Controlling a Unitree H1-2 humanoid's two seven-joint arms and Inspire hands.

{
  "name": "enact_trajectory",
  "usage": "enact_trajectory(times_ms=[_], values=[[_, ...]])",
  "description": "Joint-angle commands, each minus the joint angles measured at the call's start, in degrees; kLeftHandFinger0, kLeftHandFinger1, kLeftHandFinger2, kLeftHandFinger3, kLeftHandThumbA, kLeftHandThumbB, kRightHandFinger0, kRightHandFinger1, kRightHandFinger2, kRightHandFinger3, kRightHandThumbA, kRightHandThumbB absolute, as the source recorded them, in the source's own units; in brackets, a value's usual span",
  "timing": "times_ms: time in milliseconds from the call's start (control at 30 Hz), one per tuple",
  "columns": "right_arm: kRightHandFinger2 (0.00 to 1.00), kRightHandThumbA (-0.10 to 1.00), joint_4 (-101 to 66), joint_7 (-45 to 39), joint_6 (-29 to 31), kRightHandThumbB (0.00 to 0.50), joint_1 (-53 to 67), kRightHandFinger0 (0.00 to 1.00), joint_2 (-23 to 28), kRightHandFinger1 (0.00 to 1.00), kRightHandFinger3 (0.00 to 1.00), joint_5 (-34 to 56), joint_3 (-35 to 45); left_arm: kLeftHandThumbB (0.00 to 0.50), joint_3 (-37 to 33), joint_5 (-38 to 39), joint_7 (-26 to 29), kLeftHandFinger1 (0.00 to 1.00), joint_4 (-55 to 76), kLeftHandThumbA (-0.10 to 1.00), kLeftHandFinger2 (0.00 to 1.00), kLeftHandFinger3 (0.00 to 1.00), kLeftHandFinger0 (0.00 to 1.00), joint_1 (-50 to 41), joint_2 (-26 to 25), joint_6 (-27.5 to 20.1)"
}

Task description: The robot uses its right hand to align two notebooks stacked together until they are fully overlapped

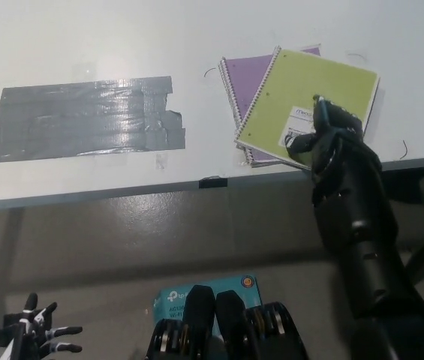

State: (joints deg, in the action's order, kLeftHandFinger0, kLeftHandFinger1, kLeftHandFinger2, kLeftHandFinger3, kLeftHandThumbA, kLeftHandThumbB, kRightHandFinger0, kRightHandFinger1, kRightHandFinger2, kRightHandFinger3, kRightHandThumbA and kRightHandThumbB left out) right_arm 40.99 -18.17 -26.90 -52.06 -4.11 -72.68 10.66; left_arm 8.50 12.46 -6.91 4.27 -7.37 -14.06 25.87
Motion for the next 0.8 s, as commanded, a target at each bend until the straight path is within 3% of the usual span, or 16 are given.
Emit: enact_trajectory(times_ms=[0, 133, 300, 400, 500, 533, 700, 767], values=[[1.00, 1.00, 0.90, 1.31, -0.02, 0.387, 0.27, 1.00, -0.69, 1.00, 1.00, 0.55, 1.84, 0.463, 0.81, 0.76, -0.84, 0.42, 1.92, 1.00, 0.56, 1.00, 0.32, -0.55, -0.72, -0.47], [1.00, 1.00, 2.33, 2.70, -0.02, 0.405, 0.61, 1.00, -0.33, 1.00, 1.00, 1.39, 1.32, 0.500, 1.01, 0.42, -0.65, 0.40, 1.34, 1.00, 0.54, 1.00, 0.32, -0.53, -0.43, -1.71], [1.00, 1.00, 3.17, 3.60, -0.02, 0.394, 1.36, 1.00, -0.54, 1.00, 1.00, 0.90, 1.61, 0.500, 0.67, 0.28, -1.21, 0.43, 1.09, 1.00, 0.56, 1.00, 0.33, -0.56, -0.60, -2.25], [1.00, 1.00, 3.86, 3.28, -0.02, 0.427, 1.54, 1.00, -0.37, 1.00, 1.00, 0.47, 0.75, 0.500, 0.43, 0.31, -1.51, 0.44, 0.92, 1.00, 0.56, 1.00, 0.34, -0.65, -0.67, -2.47], [1.00, 1.00, 3.54, 3.42, -0.02, 0.429, 2.05, 1.00, -0.05, 1.00, 1.00, 0.91, -0.90, 0.500, 0.24, 0.33, -1.74, 0.45, 0.58, 1.00, 0.57, 1.00, 0.35, -0.31, -0.92, -2.43], [1.00, 1.00, 2.00, 1.54, -0.02, 0.425, 3.22, 1.00, 0.63, 1.00, 1.00, 0.31, -5.49, 0.500, 0.23, 0.39, -1.68, 0.44, 0.73, 1.00, 0.55, 1.00, 0.35, -0.29, -0.93, -1.98], [1.00, 1.00, 1.00, 0.02, -0.02, 0.441, 4.46, 1.00, 2.04, 1.00, 1.00, 2.31, -11.23, 0.500, -0.12, 0.27, -2.09, 0.45, 0.83, 1.00, 0.56, 1.00, 0.39, -0.46, -1.24, -2.04], [1.00, 1.00, 0.09, -0.49, -0.02, 0.442, 5.09, 1.00, 2.72, 1.00, 1.00, 3.56, -13.52, 0.500, -0.05, -0.02, -1.72, 0.44, 0.85, 1.00, 0.54, 1.00, 0.33, -0.45, -1.13, -1.88]])
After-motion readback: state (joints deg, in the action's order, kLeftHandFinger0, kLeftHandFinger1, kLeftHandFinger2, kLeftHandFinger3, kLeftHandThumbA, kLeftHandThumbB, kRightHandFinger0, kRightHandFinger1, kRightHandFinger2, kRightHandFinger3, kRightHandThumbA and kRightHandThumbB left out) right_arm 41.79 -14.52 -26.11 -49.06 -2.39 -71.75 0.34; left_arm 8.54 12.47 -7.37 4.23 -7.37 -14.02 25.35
